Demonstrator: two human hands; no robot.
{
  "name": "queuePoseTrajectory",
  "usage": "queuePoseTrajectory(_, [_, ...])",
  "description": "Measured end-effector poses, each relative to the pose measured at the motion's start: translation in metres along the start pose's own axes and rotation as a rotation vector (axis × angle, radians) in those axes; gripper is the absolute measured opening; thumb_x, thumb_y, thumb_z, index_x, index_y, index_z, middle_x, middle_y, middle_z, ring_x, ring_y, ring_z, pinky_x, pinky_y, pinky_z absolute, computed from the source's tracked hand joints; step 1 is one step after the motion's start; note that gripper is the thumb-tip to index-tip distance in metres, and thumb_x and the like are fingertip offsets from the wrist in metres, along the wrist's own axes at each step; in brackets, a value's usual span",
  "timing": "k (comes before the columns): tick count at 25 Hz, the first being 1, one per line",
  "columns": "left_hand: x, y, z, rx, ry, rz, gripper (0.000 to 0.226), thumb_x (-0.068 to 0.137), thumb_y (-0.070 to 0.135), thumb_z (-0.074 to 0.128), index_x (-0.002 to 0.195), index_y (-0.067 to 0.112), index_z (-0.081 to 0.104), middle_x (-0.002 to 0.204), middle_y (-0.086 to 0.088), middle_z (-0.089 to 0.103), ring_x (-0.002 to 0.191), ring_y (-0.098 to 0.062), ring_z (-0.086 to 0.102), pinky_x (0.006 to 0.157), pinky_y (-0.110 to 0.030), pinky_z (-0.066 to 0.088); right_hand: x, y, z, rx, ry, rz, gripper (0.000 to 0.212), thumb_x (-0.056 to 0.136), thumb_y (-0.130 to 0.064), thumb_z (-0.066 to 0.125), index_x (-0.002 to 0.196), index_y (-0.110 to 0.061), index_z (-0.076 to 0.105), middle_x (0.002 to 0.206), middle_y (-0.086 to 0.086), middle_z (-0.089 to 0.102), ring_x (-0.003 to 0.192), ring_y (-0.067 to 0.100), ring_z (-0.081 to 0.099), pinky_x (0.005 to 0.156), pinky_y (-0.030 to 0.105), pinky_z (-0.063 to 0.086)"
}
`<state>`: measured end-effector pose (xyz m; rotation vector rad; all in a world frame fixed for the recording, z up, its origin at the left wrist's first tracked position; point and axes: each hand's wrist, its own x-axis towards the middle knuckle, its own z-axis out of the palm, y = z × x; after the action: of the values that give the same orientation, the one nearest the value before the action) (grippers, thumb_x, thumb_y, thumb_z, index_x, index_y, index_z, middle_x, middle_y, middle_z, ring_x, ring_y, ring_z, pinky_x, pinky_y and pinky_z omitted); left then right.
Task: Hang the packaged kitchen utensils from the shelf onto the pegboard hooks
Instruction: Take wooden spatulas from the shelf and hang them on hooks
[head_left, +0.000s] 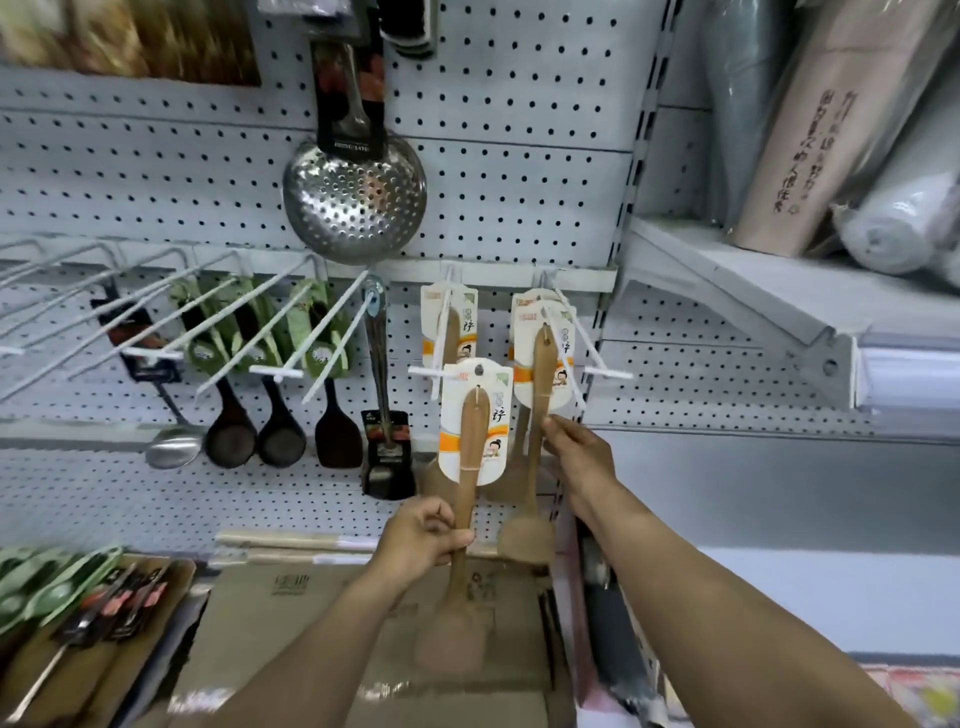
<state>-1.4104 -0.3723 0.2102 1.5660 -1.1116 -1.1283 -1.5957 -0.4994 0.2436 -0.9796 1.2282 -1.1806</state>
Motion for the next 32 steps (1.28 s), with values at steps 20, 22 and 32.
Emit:
queuePoseTrajectory(20, [-0.126,0.031,0.09,0.029,0.067,0.101,0.023,0.078,0.01,0.078,0.076,0.013,0.056,0.088,-0.024,0.07,0.081,-0.032,0.07,0.073,-0.04,0.058,-0.154,-0.078,-0.063,0.011,-0.265,-0.274,0.023,0.083,-0.023,0.079,0.09,-0.002,0.074,0.087,0.009,0.072,0.075,0.017,0.063,0.066,0.024,0.048])
queuePoseTrajectory(22, [-0.123,0.033,0.093,0.011,0.059,0.08,0.022,0.079,0.007,0.077,0.077,0.012,0.055,0.083,-0.021,0.069,0.079,-0.029,0.068,0.069,-0.037,0.057,-0.149,-0.079,-0.064,-0.013,-0.234,-0.243,0.021,0.084,-0.025,0.078,0.087,-0.005,0.072,0.086,0.008,0.072,0.068,0.014,0.061,0.059,0.02,0.045])
queuePoseTrajectory(32, [-0.079,0.038,0.092,-0.082,0.063,0.039,0.018,0.082,0.003,0.073,0.079,0.009,0.056,0.072,-0.004,0.07,0.066,-0.012,0.07,0.064,-0.027,0.057,-0.102,-0.079,-0.04,-0.079,-0.205,-0.246,0.02,0.086,-0.025,0.076,0.09,-0.006,0.074,0.087,0.006,0.073,0.077,0.017,0.065,0.075,0.03,0.053])
